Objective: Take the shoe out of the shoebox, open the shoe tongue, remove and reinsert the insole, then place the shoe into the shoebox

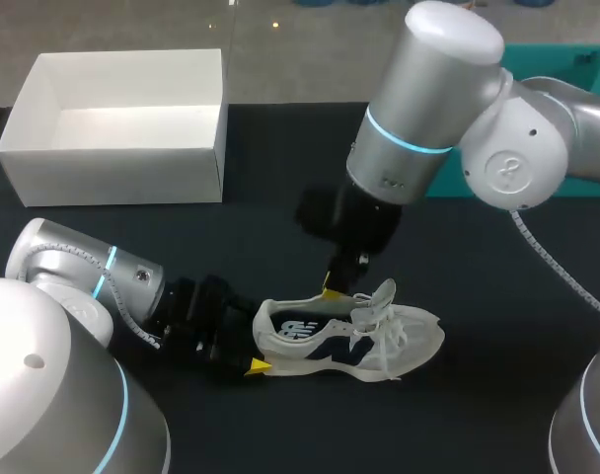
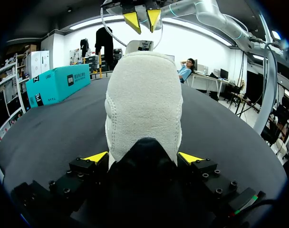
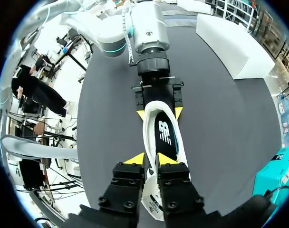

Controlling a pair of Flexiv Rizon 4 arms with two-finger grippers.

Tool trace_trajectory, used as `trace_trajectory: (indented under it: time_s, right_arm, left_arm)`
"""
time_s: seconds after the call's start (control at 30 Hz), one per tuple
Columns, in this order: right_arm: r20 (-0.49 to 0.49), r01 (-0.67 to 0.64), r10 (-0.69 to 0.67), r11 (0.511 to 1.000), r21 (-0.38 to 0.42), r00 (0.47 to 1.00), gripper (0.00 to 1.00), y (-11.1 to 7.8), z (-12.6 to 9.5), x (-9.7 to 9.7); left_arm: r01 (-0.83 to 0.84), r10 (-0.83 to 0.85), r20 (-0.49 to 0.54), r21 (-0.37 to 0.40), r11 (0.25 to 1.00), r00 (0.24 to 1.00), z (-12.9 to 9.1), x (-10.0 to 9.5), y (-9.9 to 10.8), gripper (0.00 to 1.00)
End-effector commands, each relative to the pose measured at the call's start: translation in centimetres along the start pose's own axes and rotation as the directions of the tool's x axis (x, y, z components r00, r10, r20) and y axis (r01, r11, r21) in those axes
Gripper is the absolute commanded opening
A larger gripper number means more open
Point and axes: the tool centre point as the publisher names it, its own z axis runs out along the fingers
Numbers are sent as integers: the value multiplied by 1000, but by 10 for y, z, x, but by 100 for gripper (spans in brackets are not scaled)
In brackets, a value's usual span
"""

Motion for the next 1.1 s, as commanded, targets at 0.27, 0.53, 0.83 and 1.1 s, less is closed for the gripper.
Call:
trace_trajectory:
  time_s: [0.27,0.53,0.83,1.1]
  right_arm:
    - [-40,41,-40,999,16,998,0,6,33,-9]
    - [-3,18,-18,996,92,1000,0,3,33,-8]
    - [84,-41,25,980,193,996,0,2,35,-3]
    - [107,-73,51,975,209,993,0,-5,43,-6]
  left_arm:
    - [1,-1,1,-4,1000,1000,5,1,6,0]
    - [1,-1,1,-4,1000,1000,5,1,6,0]
    - [1,-1,1,-4,1000,1000,5,1,6,0]
    - [1,-1,1,-4,1000,1000,5,1,6,0]
